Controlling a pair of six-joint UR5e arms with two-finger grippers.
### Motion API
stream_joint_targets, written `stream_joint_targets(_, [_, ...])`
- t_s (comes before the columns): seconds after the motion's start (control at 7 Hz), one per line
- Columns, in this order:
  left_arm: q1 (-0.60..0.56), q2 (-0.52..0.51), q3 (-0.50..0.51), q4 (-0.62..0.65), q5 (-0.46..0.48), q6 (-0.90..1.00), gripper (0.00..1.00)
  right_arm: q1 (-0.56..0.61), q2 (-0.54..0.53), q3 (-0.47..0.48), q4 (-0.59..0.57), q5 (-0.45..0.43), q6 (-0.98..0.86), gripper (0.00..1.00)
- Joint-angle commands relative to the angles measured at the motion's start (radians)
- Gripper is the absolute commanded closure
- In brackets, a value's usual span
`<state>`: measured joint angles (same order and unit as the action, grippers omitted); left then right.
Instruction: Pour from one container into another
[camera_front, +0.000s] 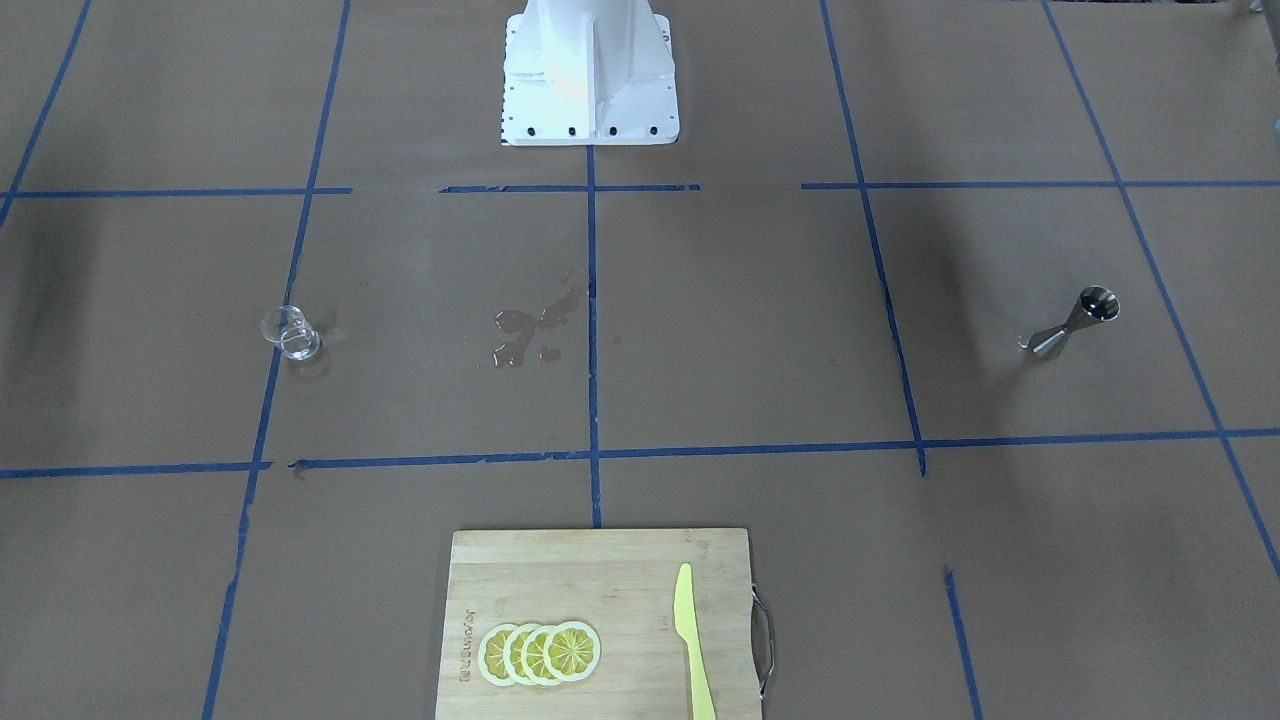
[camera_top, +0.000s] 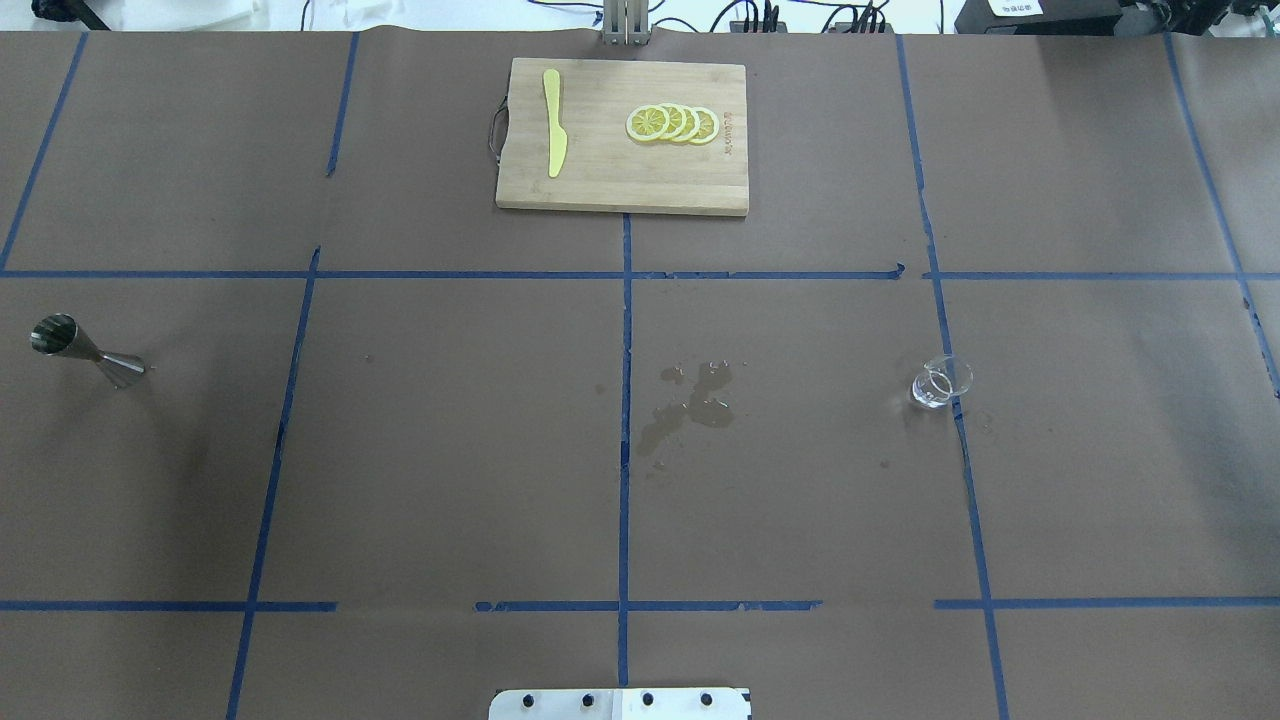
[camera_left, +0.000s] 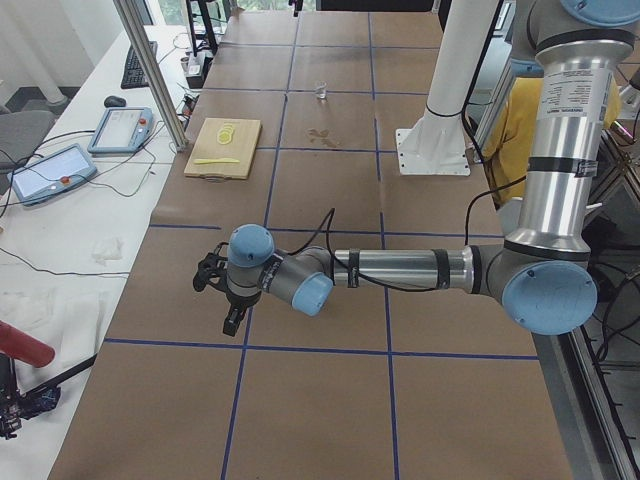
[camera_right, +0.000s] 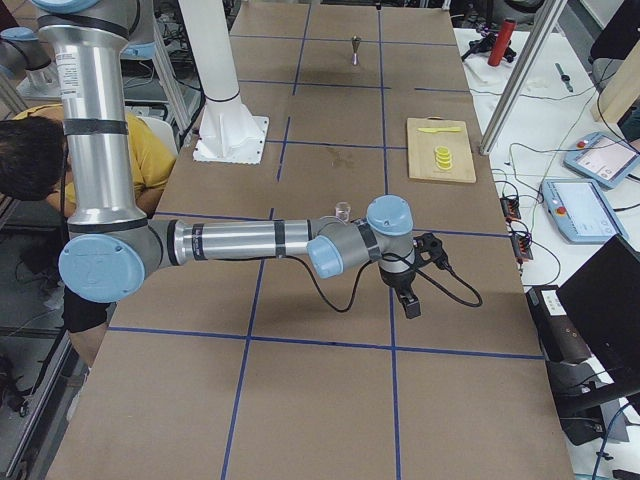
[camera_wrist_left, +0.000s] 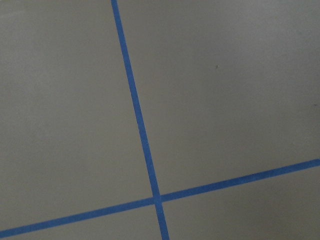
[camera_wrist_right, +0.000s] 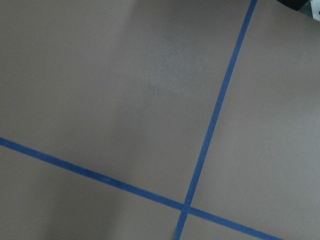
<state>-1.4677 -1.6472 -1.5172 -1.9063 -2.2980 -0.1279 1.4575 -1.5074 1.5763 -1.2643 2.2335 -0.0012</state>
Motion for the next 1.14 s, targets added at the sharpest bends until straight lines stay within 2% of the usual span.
stream_joint_targets(0.0, [-0.017, 0.050, -0.177, 0.336, 0.000, 0.072, 0.00, 0.026, -0.019, -0.004, -0.047, 0.052, -0.028, 0.00])
stream_joint_targets(0.14, [-0.016, 0.182, -0.175, 0.234, -0.003, 0.217, 0.00, 0.026, -0.061, 0.007, -0.041, 0.049, -0.019, 0.00])
stream_joint_targets(0.29, [-0.016, 0.204, -0.129, 0.094, -0.011, 0.240, 0.00, 0.026, -0.048, 0.019, -0.034, 0.055, -0.016, 0.00])
stream_joint_targets(0.43, [-0.016, 0.202, -0.141, 0.086, -0.009, 0.231, 0.00, 0.038, -0.040, 0.033, -0.135, 0.075, -0.026, 0.00])
stream_joint_targets(0.57, [-0.016, 0.199, -0.144, 0.082, -0.014, 0.153, 0.00, 0.047, -0.042, 0.078, -0.253, 0.140, -0.032, 0.00])
stream_joint_targets(0.71, [-0.016, 0.202, -0.149, 0.082, -0.049, 0.124, 0.00, 0.025, -0.048, 0.172, -0.359, 0.143, -0.033, 0.00])
stream_joint_targets(0.86, [-0.017, 0.202, -0.150, 0.082, -0.081, 0.122, 0.00, -0.003, -0.037, 0.239, -0.535, 0.138, -0.034, 0.00])
stream_joint_targets(1.0, [-0.016, 0.201, -0.150, 0.081, -0.081, 0.120, 0.00, 0.007, -0.040, 0.281, -0.570, 0.121, -0.046, 0.00])
